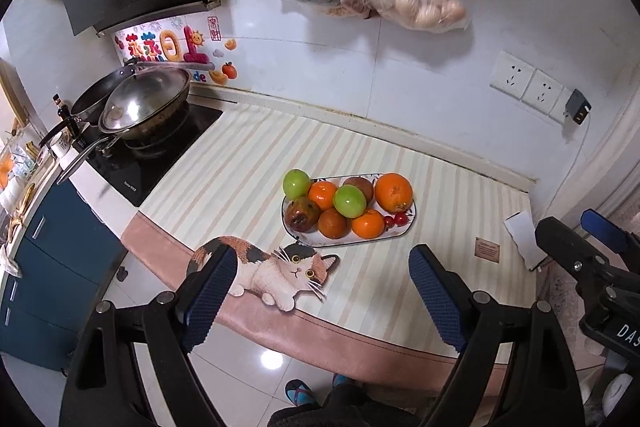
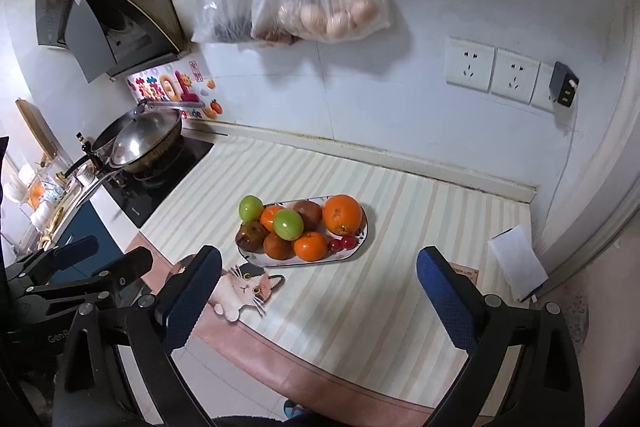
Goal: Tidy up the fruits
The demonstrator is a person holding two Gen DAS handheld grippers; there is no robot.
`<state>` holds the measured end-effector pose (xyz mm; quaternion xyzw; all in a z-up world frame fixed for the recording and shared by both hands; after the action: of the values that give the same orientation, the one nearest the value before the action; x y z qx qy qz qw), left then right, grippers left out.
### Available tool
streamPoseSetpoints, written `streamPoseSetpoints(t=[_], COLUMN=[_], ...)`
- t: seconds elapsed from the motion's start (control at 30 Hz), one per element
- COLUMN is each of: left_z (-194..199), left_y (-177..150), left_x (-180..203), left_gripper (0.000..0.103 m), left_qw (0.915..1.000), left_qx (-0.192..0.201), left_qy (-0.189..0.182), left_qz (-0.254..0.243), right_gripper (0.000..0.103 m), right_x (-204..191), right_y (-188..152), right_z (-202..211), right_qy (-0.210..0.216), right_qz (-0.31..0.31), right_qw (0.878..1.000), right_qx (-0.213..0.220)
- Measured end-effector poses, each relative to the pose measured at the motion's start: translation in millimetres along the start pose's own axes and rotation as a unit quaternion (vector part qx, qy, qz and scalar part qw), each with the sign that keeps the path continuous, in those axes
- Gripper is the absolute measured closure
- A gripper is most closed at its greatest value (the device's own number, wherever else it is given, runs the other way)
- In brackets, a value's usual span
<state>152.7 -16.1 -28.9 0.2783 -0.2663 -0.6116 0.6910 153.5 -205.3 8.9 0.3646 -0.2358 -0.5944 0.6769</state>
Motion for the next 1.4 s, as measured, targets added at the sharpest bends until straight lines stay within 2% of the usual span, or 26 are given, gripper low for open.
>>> streamPoseSetpoints(t=[0.27, 0.47, 0.57, 0.73, 1.23, 1.4], left_z=[19, 17, 11, 2, -50, -59], left_y=[-3, -3, -2, -3, -4, -3], left_x=[-2, -6, -7, -8, -19, -19], left_gripper=[0.015, 0.015, 0.001, 0.001, 0.001, 0.001], left_qw=[0.9999, 0.9996, 0.9995, 0.9986, 0.9979, 0.9978], left_qx=[0.012, 0.022, 0.025, 0.039, 0.012, 0.007], left_qy=[0.004, 0.012, 0.017, 0.035, 0.06, 0.062], left_qz=[0.001, 0.011, 0.01, 0.007, 0.023, 0.023], right_gripper=[0.003, 0.003, 0.002, 0.002, 0.002, 0.002], right_x=[-3, -2, 2, 6, 10, 10], right_y=[-1, -4, -4, 0, -4, -8], right_z=[24, 24, 13, -9, -85, -97], right_qy=[0.006, 0.008, 0.001, -0.001, -0.02, -0.02], right_qz=[-0.001, -0.005, -0.005, -0.007, 0.004, 0.005], right_qw=[1.0, 1.0, 1.0, 1.0, 1.0, 0.999], right_qx=[0.004, 0.002, 0.005, 0.005, -0.019, -0.026])
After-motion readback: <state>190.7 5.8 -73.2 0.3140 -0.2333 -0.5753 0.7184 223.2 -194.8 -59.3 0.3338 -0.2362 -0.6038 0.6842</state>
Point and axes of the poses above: each gripper's, at about its wrist camera, not at the fingertips, and z roughly against the way its jaws point, x to its right, y to its top, the point moved 1 cm from there along -z, roughly the way its jaws point, and after that the axes turned 10 degrees about x, right-handed, at the moved point
